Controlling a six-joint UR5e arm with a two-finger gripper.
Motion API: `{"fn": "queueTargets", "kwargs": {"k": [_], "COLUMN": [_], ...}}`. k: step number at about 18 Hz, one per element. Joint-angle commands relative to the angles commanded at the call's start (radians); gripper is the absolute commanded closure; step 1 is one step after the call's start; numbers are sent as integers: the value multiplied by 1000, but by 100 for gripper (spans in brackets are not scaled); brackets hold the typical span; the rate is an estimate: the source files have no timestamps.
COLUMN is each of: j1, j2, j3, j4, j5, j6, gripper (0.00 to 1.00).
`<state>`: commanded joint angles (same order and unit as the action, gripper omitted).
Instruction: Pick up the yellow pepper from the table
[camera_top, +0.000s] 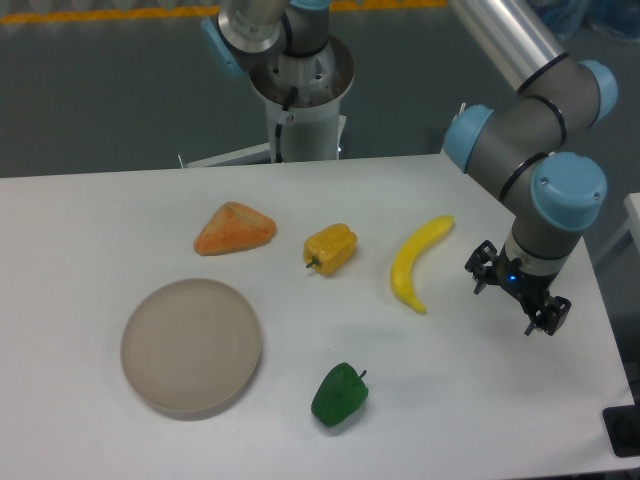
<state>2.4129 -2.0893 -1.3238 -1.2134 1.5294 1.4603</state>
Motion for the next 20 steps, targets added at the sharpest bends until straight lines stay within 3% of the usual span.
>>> {"fn": "queueTargets", "kwargs": {"k": [9,15,18,20], "j1": [-2,-29,-73,-124], "j2": [9,119,170,227], "j3": [-20,-190,-259,-339], "j4": [-3,0,0,3], "j5": [0,-31,-54,-55], "j6": [-9,-18,-72,-97], "gripper": [0,0,0,0]}}
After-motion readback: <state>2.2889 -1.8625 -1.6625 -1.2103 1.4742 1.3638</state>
